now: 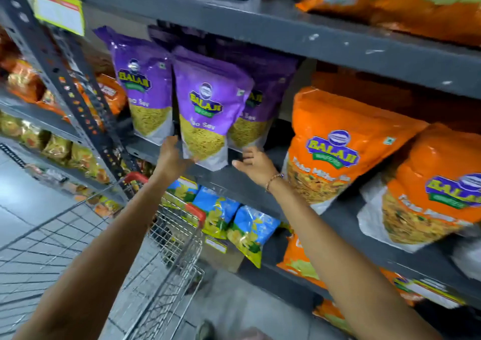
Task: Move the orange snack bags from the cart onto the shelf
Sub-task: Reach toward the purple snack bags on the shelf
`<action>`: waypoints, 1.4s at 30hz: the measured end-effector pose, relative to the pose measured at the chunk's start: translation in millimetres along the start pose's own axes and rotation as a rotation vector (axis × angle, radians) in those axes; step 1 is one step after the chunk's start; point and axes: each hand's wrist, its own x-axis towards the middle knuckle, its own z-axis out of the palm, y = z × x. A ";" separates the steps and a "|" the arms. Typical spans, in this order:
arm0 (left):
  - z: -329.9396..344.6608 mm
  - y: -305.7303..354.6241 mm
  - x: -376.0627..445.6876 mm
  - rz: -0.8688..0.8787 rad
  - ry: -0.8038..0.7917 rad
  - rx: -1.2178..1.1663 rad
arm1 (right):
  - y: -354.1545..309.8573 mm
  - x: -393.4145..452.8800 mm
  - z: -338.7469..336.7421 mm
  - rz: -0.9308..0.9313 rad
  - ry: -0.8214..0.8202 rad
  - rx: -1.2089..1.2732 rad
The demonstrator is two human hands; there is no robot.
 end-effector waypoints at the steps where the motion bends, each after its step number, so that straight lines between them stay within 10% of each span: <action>1: -0.1 3.0 6.5 0.027 -0.054 -0.049 | -0.8 6.4 1.8 -0.020 0.001 -0.008; 9: -2.9 -17.1 49.0 0.246 -0.219 -0.132 | -9.3 38.6 55.9 -0.041 0.128 -0.045; 30: 33.5 -2.2 22.6 0.098 -0.455 -0.392 | 22.4 -13.8 26.1 -0.040 0.292 -0.113; 33: 18.4 -20.1 14.2 0.024 -0.166 -0.433 | 20.4 -38.0 56.5 -0.138 0.619 -0.164; 37: -17.5 -50.7 19.9 -0.065 0.358 -0.442 | -9.1 -33.1 102.3 -0.435 0.340 -0.172; 42: -43.4 -72.8 62.2 -0.148 0.256 -0.259 | -68.1 61.9 149.1 -0.240 0.065 -0.133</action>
